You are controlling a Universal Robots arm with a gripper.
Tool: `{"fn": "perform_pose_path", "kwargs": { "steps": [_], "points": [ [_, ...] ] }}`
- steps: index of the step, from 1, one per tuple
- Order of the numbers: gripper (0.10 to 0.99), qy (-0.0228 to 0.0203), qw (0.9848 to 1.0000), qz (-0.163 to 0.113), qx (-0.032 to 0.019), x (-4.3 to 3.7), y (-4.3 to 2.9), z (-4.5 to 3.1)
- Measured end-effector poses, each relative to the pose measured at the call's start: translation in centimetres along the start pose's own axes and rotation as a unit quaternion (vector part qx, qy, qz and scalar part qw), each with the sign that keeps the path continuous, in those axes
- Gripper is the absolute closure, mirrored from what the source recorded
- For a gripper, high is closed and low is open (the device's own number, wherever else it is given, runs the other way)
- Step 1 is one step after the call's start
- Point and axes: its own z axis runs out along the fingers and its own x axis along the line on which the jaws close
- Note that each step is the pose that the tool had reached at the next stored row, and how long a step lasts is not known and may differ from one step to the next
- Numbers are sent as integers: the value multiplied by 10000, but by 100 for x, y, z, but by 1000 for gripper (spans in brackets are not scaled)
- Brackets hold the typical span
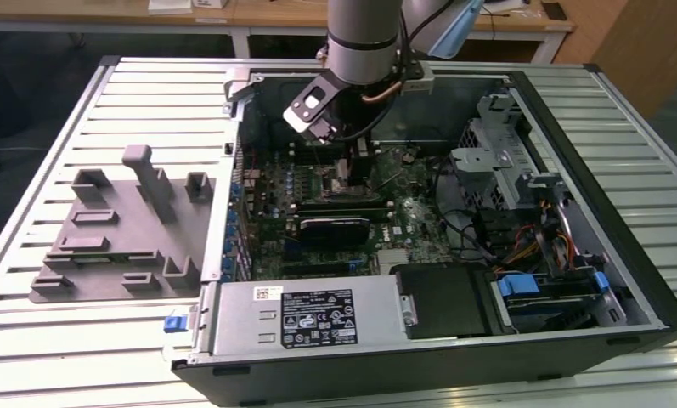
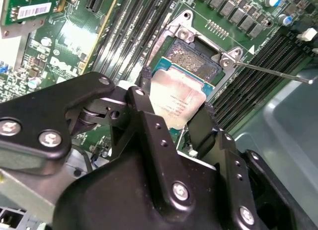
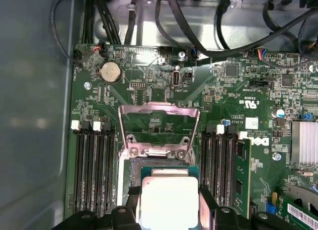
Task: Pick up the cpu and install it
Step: 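Place the cpu into insertion slot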
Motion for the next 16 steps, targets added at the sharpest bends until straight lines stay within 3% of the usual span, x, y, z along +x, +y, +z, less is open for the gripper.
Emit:
{"fn": "perform_pose_path", "kwargs": {
  "steps": [16],
  "points": [
    [545,-3,10000,25,0,29,-27,103]
  ]
}}
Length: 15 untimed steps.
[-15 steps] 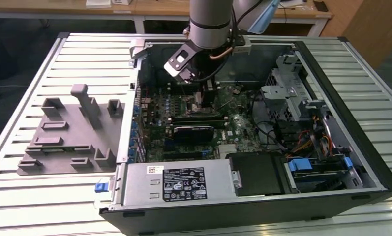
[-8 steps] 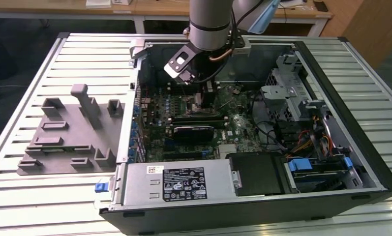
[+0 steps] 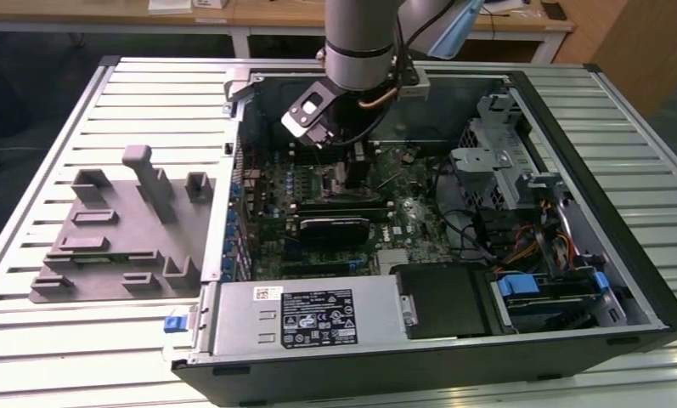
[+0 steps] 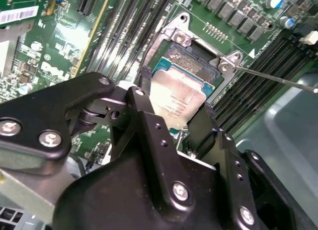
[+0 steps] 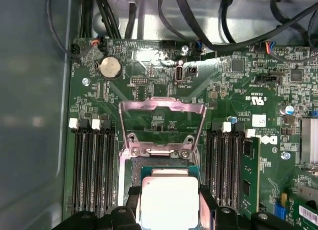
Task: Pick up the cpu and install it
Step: 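Place the cpu into insertion slot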
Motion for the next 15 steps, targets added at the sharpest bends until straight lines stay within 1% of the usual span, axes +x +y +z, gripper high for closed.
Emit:
{"fn": "perform_pose_path", "kwargs": {
  "steps": [5,11,15],
  "points": [
    [545,-1,10000,1,0,3,-2,34],
    [545,-12,10000,0,0,19,16,39],
    [545,-12,10000,0,0,18,16,65]
  ]
}}
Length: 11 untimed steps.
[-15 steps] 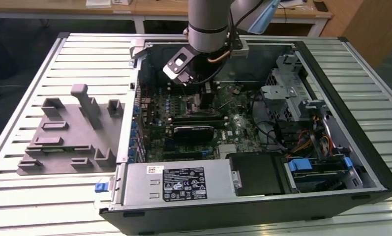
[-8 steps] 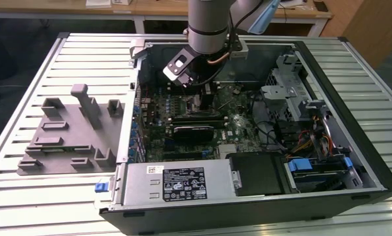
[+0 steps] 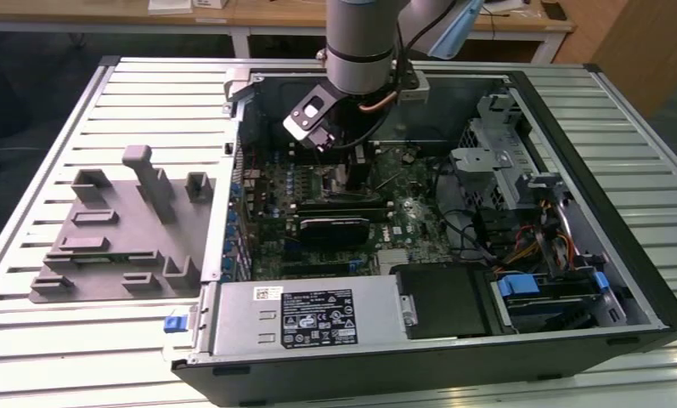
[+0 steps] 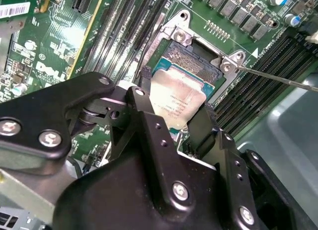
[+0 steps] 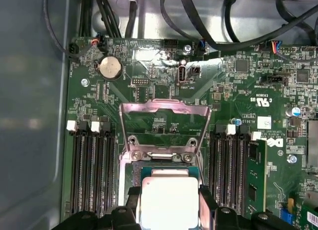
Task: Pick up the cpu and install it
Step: 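Place the cpu into insertion slot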
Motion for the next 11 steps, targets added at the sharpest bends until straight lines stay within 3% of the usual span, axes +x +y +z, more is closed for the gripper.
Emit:
{"fn": "perform_pose_path", "kwargs": {
  "steps": [4,11],
  "points": [
    [545,1,10000,0,0,1,-36,2],
    [545,0,10000,1,0,14,-36,51]
  ]
}}
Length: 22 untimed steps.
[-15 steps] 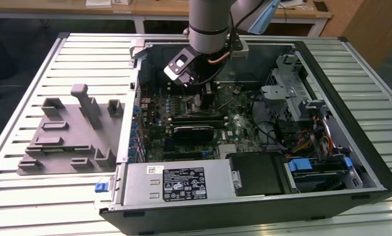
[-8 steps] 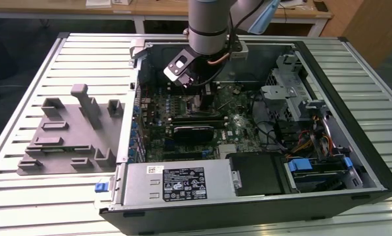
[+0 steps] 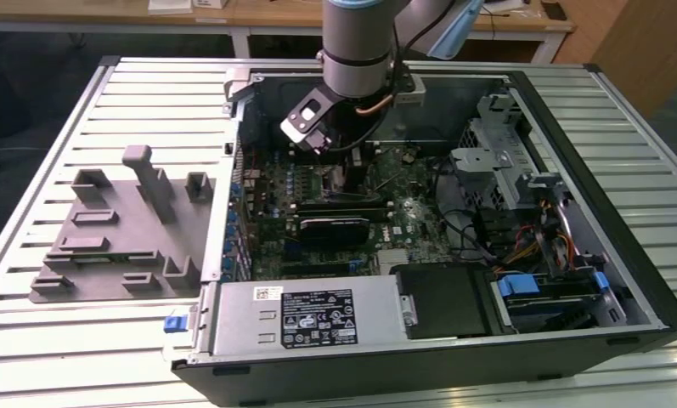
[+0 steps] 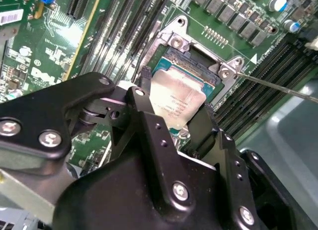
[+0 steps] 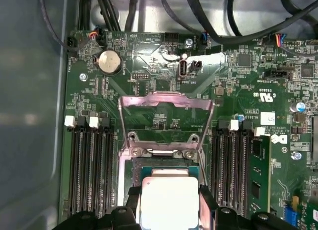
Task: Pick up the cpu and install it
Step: 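Place the cpu into insertion slot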
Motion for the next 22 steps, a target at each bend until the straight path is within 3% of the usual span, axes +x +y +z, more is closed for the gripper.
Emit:
{"fn": "perform_pose_path", "kwargs": {
  "steps": [22],
  "points": [
    [545,-3,10000,1,0,20,-5,69]
  ]
}}
